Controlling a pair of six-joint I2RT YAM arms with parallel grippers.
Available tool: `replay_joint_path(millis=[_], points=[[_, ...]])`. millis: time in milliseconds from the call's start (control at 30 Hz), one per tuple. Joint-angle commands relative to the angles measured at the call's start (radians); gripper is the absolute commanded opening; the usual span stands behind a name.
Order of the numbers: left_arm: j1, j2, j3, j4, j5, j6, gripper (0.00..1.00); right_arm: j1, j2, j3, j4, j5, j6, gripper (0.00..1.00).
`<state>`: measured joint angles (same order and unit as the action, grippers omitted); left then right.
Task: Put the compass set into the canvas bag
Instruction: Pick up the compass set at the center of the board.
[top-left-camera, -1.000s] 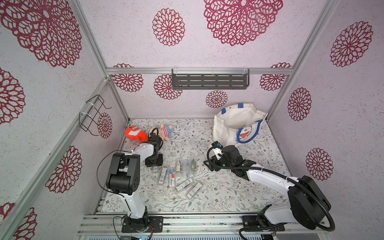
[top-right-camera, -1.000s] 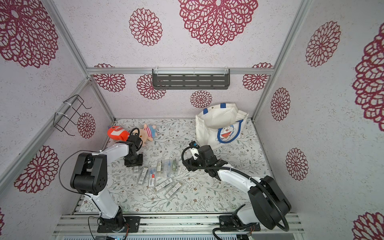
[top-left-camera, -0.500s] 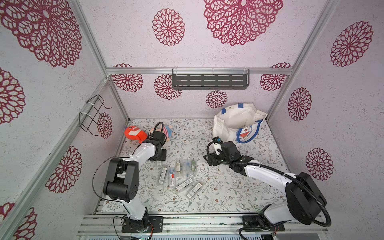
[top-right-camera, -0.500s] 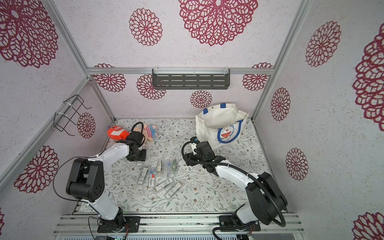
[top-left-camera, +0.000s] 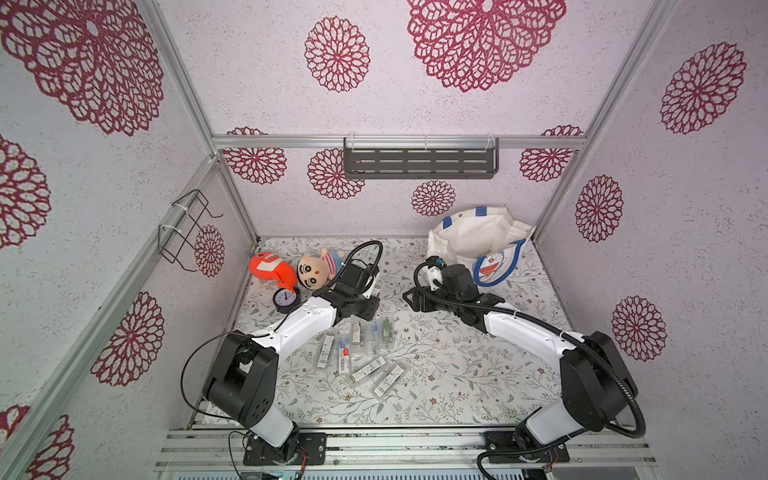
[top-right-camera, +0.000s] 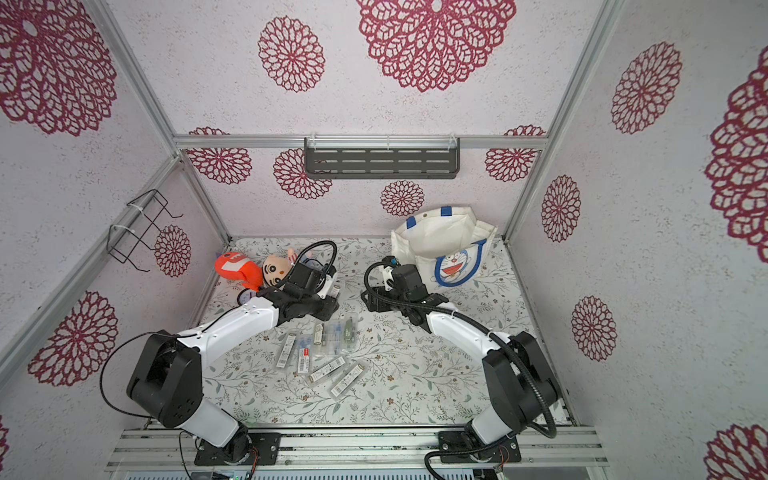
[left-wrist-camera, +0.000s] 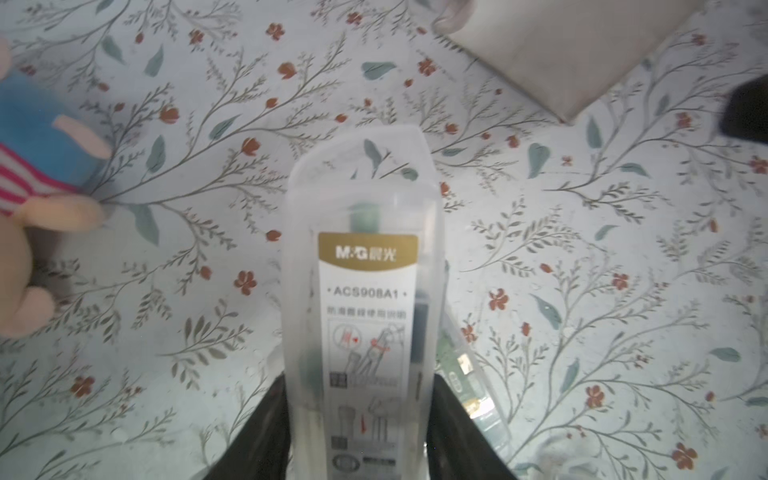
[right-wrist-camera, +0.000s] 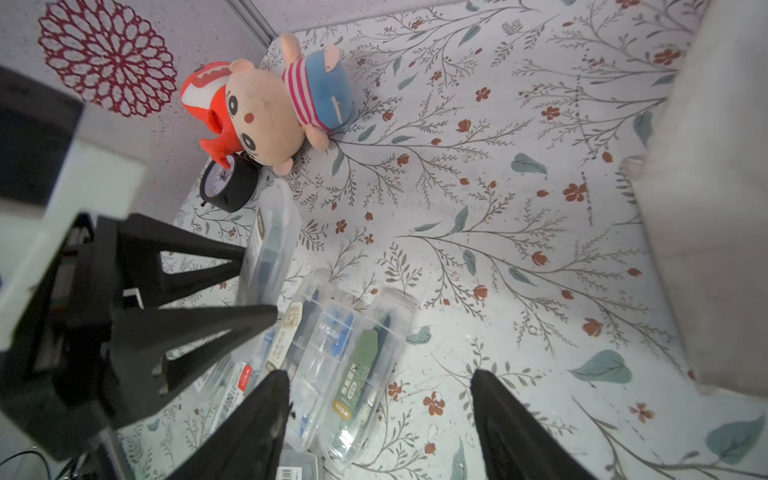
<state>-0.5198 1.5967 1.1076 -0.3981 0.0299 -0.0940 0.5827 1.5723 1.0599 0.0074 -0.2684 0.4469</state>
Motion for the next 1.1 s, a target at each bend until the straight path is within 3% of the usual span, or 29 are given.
replay_joint_path(millis=[0, 433, 700, 1067], points=[[-0.012, -0.024, -0.006, 0.112, 0.089, 0.066, 0.35, -0.006, 0.026, 0.051, 0.046, -0.118, 0.064, 0.71], [-0.025, -0.009, -0.002, 0.112, 0.111, 0.091, 0.34, -0.001, 0.106, 0.082, 0.177, -0.240, 0.173, 0.60], [-0.039, -0.013, -0.006, 0.130, 0.112, 0.085, 0.34, 0.000, 0.138, 0.113, 0.192, -0.230, 0.199, 0.56], [-0.048, -0.015, -0.008, 0.140, 0.085, 0.074, 0.34, 0.008, 0.193, 0.140, 0.234, -0.278, 0.233, 0.41]])
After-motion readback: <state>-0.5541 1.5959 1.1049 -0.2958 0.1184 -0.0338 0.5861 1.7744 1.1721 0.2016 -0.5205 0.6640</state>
